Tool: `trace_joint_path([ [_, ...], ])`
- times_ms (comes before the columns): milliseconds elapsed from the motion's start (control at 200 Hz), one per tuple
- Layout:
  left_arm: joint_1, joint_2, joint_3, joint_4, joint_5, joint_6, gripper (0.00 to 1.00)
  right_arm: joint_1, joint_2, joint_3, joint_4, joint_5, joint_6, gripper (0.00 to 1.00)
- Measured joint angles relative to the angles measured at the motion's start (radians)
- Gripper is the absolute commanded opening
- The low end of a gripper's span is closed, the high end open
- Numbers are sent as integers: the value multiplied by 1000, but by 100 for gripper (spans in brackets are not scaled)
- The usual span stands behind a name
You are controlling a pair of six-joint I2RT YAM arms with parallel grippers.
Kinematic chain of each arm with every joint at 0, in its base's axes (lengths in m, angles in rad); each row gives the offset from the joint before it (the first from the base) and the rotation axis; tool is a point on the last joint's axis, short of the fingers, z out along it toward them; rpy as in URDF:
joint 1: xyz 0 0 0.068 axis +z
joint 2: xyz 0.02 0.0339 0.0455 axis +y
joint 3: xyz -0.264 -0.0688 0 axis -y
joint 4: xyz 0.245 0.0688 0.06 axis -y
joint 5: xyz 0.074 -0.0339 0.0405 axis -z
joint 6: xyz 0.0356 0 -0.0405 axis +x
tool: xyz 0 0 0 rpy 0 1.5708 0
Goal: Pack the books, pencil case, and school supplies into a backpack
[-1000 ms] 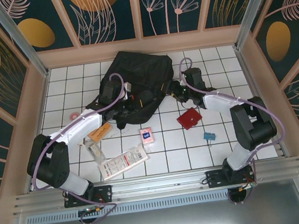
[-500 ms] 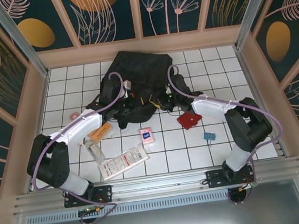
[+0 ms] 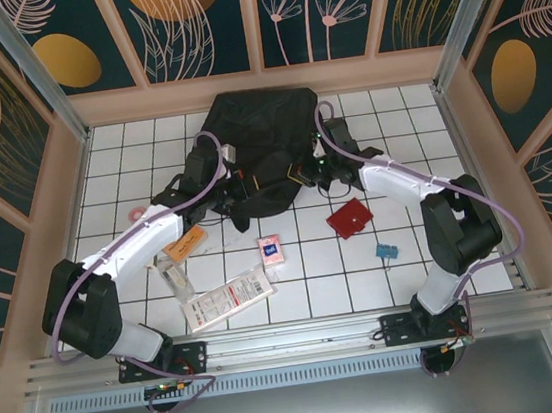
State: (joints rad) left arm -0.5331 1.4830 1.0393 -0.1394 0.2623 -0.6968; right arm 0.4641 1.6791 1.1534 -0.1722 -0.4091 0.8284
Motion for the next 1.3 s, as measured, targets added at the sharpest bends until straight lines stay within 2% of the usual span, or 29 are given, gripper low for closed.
trace_joint_path([
  [380, -15, -47, -35, -4, -91, 32, 0, -99, 24, 63, -140, 3, -117, 0],
  [706, -14, -55, -41, -4, -143, 60, 0, -120, 140, 241, -282, 31, -246, 0],
  [746, -14, -56, -41, -3, -145, 63, 0, -121, 151, 261, -292, 31, -265, 7],
  [816, -14, -59, -44, 6, -143, 64, 0, -122, 167, 292, -307, 25, -286, 33],
  [936, 3, -87, -88, 16, -140, 55, 0, -165, 220, 366, -311, 63, -336, 56],
  [1101, 1, -70, -112, 32, -98, 11, 0, -216, 320, 454, -283, 105, -352, 62],
  [1301, -43, 34, -61, 92, -29, -50, 0, -179, 354, 464, -262, 148, -332, 61],
])
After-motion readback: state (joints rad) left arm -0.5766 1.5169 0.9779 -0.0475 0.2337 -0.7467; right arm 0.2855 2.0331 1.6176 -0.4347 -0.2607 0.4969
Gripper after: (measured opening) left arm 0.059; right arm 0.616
